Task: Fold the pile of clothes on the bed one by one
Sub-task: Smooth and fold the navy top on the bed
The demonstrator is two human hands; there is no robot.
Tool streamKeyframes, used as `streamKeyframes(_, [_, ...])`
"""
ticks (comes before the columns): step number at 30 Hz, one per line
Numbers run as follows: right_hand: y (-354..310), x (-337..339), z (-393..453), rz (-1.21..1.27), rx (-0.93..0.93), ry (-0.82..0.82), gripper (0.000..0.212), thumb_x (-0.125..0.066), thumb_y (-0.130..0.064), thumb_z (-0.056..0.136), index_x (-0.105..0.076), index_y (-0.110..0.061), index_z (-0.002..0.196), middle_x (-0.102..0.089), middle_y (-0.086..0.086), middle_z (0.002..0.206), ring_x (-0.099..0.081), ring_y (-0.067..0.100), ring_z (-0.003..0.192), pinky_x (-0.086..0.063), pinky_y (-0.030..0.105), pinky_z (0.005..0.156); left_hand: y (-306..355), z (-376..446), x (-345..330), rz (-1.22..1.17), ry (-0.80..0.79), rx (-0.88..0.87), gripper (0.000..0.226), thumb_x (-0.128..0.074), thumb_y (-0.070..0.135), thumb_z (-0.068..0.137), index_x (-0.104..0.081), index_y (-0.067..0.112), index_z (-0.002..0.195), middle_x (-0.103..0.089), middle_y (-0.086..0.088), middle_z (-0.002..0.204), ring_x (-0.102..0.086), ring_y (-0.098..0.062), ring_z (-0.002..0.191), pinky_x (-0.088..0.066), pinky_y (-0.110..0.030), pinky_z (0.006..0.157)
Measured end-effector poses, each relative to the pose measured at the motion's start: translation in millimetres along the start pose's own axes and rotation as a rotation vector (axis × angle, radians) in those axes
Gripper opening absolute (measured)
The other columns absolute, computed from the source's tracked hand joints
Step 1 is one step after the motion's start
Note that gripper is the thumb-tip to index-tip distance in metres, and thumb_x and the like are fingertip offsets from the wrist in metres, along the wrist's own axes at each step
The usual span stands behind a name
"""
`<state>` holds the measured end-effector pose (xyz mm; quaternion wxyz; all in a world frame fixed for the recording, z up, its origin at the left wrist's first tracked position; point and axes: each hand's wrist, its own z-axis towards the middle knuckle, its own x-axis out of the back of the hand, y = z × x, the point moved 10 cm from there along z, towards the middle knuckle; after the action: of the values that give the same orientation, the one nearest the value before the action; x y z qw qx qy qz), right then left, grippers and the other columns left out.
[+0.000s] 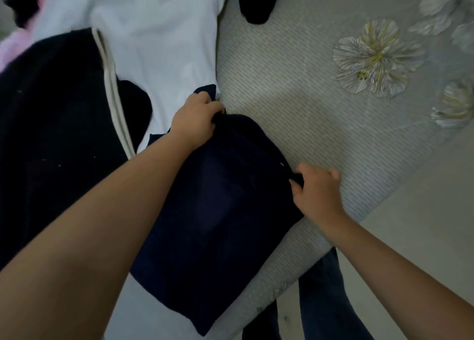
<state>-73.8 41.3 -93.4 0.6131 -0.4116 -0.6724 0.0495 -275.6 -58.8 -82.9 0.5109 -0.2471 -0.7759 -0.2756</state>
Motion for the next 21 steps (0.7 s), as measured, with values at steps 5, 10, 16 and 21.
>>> streamKeyframes(5, [-14.9,12.1,-22.9,-0.050,0.044,0.084,0.007,-0.066,-0.002,0.079,-0.061,0.001,0.081,-0.063,0.013,0.067,-0.058,0.027,0.063,-0.010,0.023,0.067,9.3,-56.8,28.4,0.021,0.105,-0.166,0.023,-0.050,0.001,0.083,-0.062,0.002,0.103,-0.050,-0.011,0.131,-0.046,-0.034,0.102,-0.042,-0.040,0.077])
streamKeyframes(10, [-79.8,16.3,-86.2,-0.080,0.188,0.176,0.023,-0.078,0.010,0.054,-0.060,-0.002,0.063,-0.060,0.007,0.054,-0.057,0.023,0.046,-0.015,0.027,0.072,-13.6,-143.2,48.5,0.086,0.169,-0.248,0.021,-0.059,-0.006,0.075,-0.063,-0.003,0.096,-0.062,-0.015,0.117,-0.056,-0.039,0.093,-0.048,-0.045,0.073])
streamKeyframes(16, [-157.1,-58.1,-177.8,-0.143,0.302,0.100,0.035,-0.077,0.010,0.035,-0.057,-0.009,0.056,-0.054,0.002,0.052,-0.051,0.019,0.044,-0.023,0.026,0.062,-59.4,-257.3,30.9,0.189,0.185,-0.391,0.028,-0.040,0.005,0.072,-0.067,-0.003,0.075,-0.070,-0.017,0.088,-0.065,-0.035,0.072,-0.056,-0.037,0.056])
streamKeyframes(21, [-182.7,-141.7,-232.2,-0.190,0.355,0.010,0.037,-0.077,0.009,0.031,-0.055,-0.013,0.050,-0.048,-0.002,0.047,-0.045,0.014,0.040,-0.025,0.025,0.058,-113.3,-316.4,-33.8,0.214,0.086,-0.274,0.027,-0.069,-0.015,0.057,-0.068,-0.004,0.082,-0.067,-0.020,0.099,-0.065,-0.036,0.084,-0.056,-0.038,0.065])
